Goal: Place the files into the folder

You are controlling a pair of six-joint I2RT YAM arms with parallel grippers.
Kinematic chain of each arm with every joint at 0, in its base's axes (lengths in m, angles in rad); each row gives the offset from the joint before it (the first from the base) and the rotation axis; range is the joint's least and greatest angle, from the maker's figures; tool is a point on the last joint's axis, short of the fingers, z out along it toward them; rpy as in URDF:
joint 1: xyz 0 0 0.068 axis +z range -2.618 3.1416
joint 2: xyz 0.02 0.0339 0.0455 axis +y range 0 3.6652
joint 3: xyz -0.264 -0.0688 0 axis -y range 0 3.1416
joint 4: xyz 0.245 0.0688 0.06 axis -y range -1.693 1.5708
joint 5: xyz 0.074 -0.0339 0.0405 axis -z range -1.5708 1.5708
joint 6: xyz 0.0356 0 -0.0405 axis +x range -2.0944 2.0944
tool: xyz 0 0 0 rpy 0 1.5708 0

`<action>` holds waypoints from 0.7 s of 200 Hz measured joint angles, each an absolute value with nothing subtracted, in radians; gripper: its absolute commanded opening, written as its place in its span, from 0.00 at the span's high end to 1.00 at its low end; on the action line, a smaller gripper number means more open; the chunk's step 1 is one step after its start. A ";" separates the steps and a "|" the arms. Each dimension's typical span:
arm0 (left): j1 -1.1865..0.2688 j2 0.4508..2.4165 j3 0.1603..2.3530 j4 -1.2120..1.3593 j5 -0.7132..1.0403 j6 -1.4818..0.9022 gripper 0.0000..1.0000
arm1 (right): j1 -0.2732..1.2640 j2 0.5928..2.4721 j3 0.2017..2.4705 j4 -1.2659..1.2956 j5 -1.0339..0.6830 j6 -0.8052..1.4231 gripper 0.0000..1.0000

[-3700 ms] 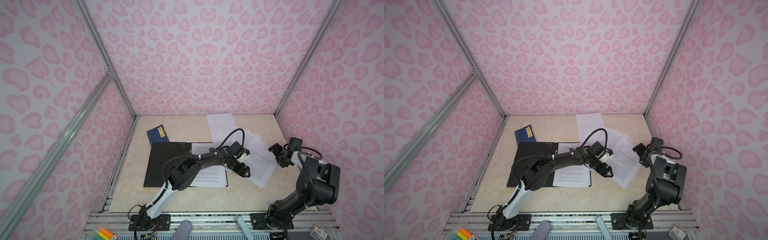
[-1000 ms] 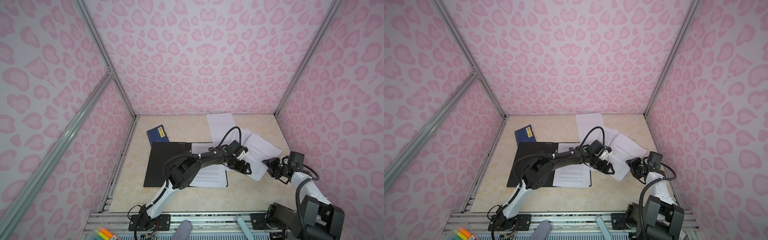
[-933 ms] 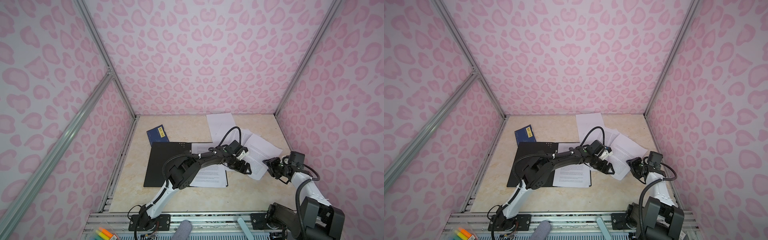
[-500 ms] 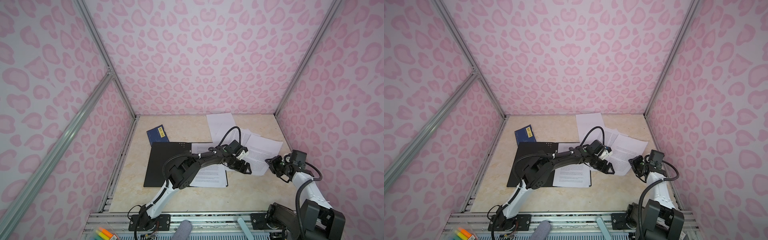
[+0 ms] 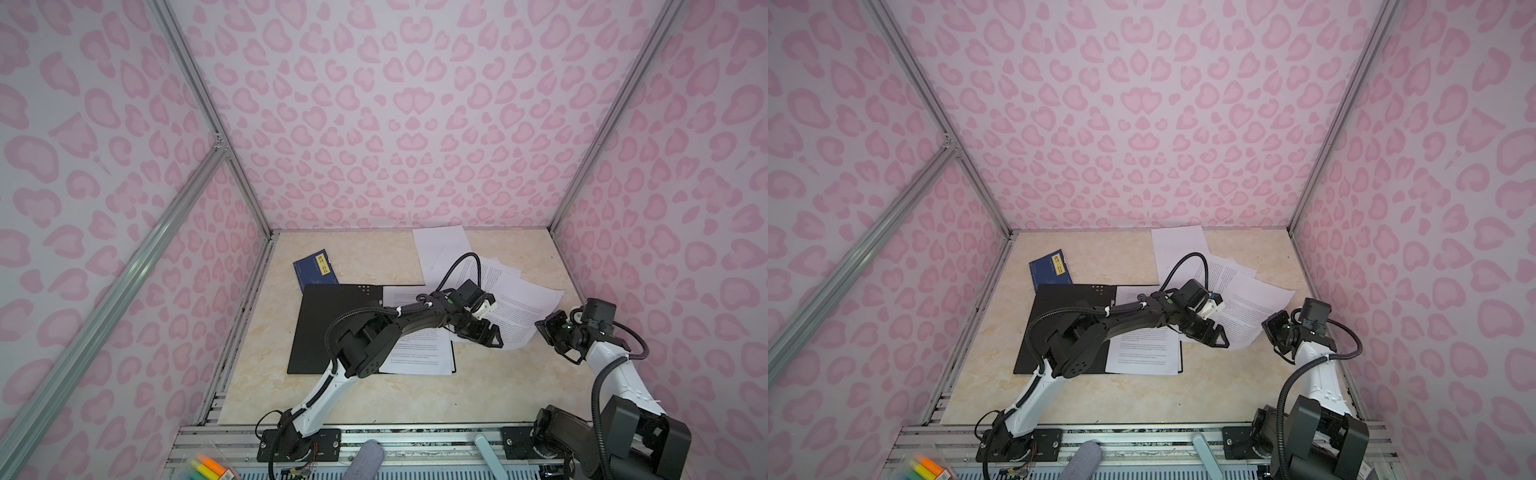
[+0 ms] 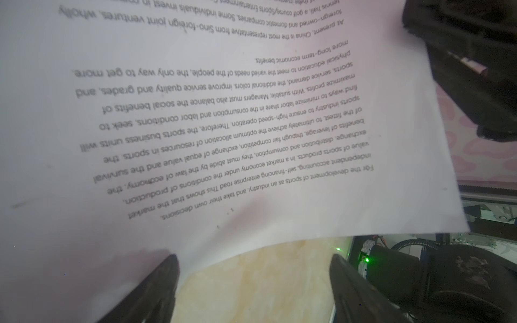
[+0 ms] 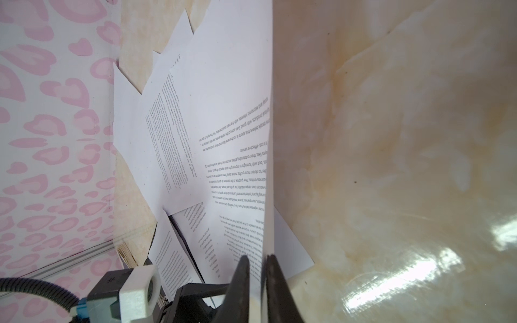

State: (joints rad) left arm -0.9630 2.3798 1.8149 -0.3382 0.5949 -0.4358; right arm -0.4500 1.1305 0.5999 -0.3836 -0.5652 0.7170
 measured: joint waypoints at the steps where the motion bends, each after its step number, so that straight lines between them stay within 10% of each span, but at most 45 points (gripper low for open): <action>1: -0.963 2.380 1.815 -0.338 0.595 -0.436 0.14 | -0.450 1.131 0.600 -0.384 -0.565 0.717 0.91; 140: -0.963 2.361 1.920 -0.494 0.485 -0.404 0.11 | -0.451 1.073 0.612 -0.413 -0.587 0.671 1.00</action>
